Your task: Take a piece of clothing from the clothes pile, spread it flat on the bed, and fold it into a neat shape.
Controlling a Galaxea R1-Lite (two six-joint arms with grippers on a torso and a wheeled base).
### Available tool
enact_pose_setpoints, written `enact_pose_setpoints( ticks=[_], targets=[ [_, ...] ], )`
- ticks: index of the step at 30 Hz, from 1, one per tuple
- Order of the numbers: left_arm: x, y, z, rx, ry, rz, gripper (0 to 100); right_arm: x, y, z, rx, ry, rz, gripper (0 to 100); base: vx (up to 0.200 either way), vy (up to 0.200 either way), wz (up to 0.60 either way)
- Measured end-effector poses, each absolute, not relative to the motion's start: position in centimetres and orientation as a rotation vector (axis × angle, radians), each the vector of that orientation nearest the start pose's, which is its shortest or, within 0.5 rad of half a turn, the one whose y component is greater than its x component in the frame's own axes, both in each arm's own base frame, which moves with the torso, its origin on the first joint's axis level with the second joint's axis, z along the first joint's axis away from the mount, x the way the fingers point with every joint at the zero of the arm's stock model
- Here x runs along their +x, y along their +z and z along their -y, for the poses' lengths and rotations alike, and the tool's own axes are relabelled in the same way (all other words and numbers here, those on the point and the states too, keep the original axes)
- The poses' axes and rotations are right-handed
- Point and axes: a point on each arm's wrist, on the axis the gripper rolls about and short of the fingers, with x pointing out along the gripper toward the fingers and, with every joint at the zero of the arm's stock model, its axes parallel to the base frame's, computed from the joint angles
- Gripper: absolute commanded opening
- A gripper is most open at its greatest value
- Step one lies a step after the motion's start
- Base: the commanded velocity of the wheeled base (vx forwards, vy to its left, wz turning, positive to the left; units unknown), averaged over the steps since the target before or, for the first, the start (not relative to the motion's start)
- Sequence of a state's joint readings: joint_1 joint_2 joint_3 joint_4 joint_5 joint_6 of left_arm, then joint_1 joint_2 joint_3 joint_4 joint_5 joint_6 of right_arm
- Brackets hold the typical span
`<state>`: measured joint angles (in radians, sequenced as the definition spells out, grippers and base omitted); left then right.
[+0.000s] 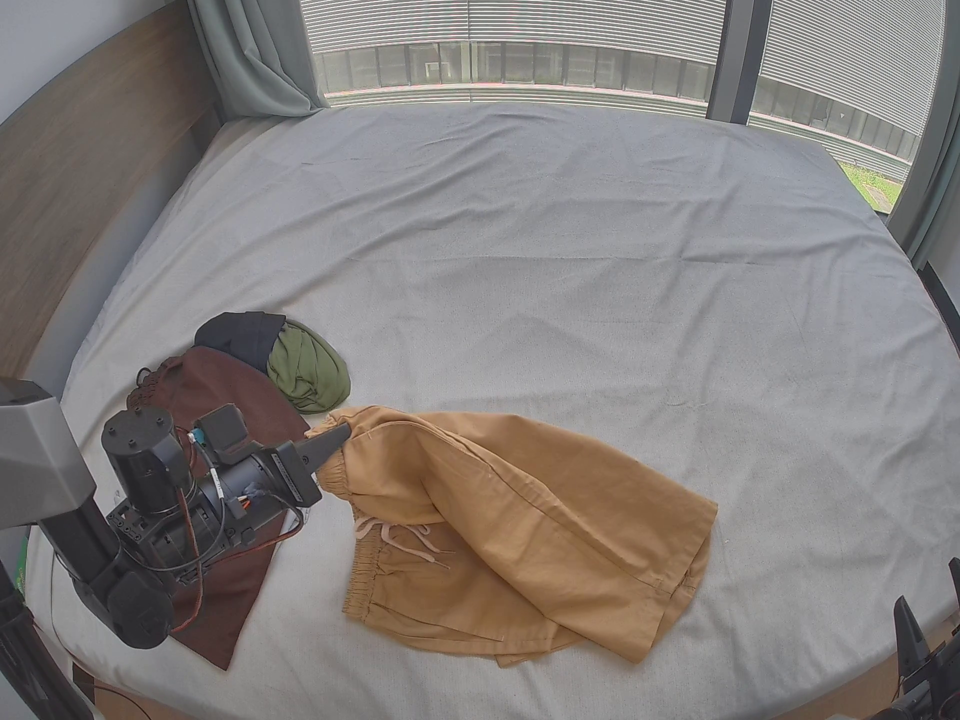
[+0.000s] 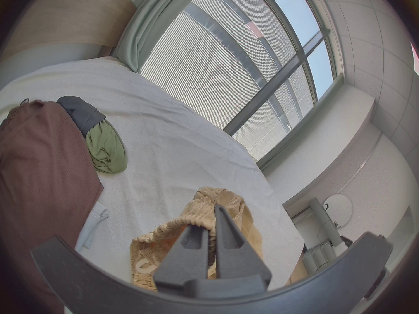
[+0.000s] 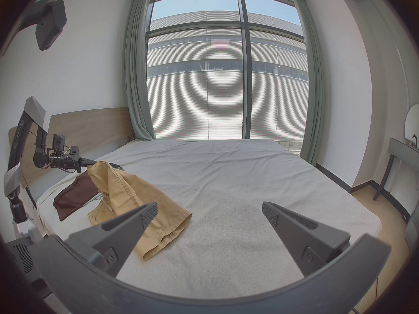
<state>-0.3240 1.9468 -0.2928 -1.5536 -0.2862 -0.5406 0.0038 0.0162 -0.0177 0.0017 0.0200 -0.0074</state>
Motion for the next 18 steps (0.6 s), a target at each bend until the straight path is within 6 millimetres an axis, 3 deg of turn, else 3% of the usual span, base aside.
enact_pose_setpoints(
  ticks=[18],
  targets=[
    [26.57, 8.1, 8.32, -0.5, -0.528, -0.267, 0, -2.29, 8.06, -0.03, -0.004, 0.025, 0.0, 100, 0.0, 0.0, 0.0]
  ],
)
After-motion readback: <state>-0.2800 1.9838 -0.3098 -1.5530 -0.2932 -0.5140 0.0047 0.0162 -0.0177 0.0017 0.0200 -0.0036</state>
